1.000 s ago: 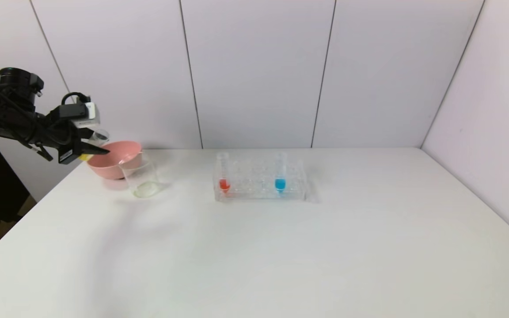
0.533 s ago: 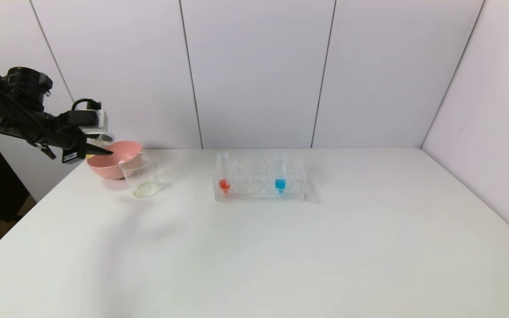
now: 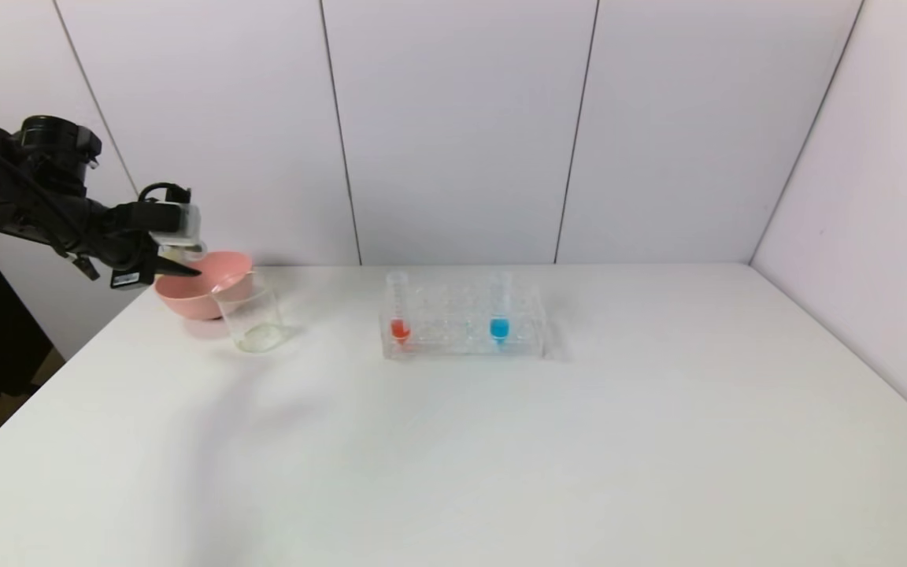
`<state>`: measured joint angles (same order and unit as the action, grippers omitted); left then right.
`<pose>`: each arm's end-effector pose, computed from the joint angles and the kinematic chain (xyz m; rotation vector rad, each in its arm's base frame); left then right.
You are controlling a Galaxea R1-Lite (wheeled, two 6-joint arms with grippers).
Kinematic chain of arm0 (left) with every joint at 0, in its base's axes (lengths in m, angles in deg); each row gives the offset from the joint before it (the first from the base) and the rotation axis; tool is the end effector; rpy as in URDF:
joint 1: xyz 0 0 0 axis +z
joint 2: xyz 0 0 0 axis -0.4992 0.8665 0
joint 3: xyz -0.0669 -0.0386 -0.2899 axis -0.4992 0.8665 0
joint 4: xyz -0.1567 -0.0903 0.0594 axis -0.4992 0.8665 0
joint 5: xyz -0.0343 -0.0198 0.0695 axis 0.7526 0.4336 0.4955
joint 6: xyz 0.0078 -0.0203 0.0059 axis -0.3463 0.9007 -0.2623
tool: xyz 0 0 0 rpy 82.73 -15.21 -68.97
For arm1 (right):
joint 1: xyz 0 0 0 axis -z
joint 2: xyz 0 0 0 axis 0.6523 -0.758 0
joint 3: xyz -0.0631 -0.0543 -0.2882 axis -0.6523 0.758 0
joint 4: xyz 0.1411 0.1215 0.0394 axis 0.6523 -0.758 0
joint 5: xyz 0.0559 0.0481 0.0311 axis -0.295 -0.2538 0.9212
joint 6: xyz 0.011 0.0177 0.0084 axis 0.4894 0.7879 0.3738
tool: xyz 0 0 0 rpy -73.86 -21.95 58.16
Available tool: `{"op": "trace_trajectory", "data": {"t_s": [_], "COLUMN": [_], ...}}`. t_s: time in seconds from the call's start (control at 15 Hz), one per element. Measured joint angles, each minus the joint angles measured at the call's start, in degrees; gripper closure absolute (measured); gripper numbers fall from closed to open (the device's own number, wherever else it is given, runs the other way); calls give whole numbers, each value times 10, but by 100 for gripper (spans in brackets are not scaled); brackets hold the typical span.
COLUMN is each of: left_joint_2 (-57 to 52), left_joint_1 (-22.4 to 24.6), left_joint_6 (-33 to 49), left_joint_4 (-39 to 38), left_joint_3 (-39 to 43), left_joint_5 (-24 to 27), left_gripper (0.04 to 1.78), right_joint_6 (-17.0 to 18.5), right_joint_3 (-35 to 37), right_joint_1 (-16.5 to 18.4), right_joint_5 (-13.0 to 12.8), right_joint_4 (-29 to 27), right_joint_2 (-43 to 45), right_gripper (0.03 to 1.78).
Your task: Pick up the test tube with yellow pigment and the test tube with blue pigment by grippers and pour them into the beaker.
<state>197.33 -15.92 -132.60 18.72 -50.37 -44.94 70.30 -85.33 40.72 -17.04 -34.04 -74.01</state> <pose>0.4038 0.0900 0.2306 1.2741 0.3729 -0.7537 -0.0226 -0.0003 0.0761 0.0548 -0.0037 -0.0157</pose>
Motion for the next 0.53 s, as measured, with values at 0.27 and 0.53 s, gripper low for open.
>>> {"op": "trace_trajectory", "data": {"t_s": [0.27,0.53], "left_joint_2": [-1,-5], "left_joint_1": [-5,-15], "left_joint_6": [-21,-27], "left_joint_4": [1,17], "left_joint_3": [0,-2], "left_joint_5": [-4,-29], "left_gripper": [132,132], "right_joint_6": [0,0], "right_joint_3": [0,0], "right_joint_1": [0,0], "right_joint_5": [0,0], "right_joint_4": [0,0], "right_joint_2": [0,0], "right_gripper": [10,10]}}
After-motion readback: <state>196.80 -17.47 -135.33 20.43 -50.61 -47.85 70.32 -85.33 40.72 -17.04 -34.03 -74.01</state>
